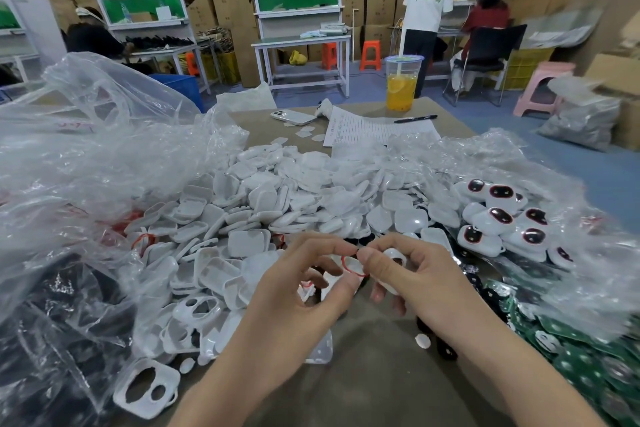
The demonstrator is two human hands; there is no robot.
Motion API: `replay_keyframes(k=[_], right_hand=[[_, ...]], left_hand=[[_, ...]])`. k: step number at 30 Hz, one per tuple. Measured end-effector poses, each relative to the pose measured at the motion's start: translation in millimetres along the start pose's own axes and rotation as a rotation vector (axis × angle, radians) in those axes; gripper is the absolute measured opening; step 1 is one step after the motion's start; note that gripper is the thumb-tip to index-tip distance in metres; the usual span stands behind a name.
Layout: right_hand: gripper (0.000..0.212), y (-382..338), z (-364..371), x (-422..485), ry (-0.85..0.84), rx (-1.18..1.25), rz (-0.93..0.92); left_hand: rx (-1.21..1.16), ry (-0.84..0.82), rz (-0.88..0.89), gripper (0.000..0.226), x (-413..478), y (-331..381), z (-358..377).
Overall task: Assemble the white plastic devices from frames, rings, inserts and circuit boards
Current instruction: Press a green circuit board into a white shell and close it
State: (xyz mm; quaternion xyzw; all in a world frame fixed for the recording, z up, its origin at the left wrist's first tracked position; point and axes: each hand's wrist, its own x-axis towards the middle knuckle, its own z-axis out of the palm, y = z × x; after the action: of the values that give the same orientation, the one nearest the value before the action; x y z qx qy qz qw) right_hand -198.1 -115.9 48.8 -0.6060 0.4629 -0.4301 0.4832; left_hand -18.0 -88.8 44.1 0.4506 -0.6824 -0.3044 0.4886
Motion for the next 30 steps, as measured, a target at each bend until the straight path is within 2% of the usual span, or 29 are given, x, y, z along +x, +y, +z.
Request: replay_keyframes(k=[5,9,12,14,16,18,19,21,24,28,30], right_hand=[[0.031,0.1,-1.0,-0.3,-0.062,-0.02,0.035],[0.02,1.8,-1.7,-0.6,-0.068,-0.068,0.045],[0.026,1.9,2.3,-0.2,-0.075,0.002,0.06],[0.039,2.5,3.7,1.5,-0.072,0.153,0.092],[0.05,2.9,3.1,3.0,-0.057,0.291,0.107],[0.043,3.7,1.3,4.2,-0.018,0.388,0.106],[0.035,4.1,0.5,4.7,0.0,0.423,0.106],[0.024,5.9,0.8,6.7,0.019,0.501,0.135],[0.02,9.0,1.3,9.1,0.017,0.575,0.195],[0.02,13.1,1.6,10.3,-0.007,0.549,0.143],[0.031,14.2,2.1,9.8,-0.014,0.55,0.117]], left_hand=[[0.194,-0.025,0.063,0.035,0.1,-5.7,-2.6],[0.363,-0.079,0.128,0.024,-0.7,-10.8,-5.4],[0.398,-0.013,0.091,0.015,-0.9,-12.8,-3.5],[0.137,0.112,-0.103,0.01,3.7,-7.9,-1.1],[-0.475,0.188,-0.393,0.013,11.2,-4.6,-4.3],[-1.041,0.106,-0.6,0.019,15.0,-3.8,-10.5],[-1.199,0.06,-0.66,0.022,15.3,-5.0,-13.5],[-1.354,0.002,-0.706,0.024,14.8,-8.8,-16.4],[-1.398,-0.028,-0.699,0.026,16.5,-9.0,-16.2],[-1.416,-0.051,-0.692,0.026,16.8,-11.3,-18.0],[-1.412,-0.044,-0.699,0.027,16.5,-12.4,-18.5]])
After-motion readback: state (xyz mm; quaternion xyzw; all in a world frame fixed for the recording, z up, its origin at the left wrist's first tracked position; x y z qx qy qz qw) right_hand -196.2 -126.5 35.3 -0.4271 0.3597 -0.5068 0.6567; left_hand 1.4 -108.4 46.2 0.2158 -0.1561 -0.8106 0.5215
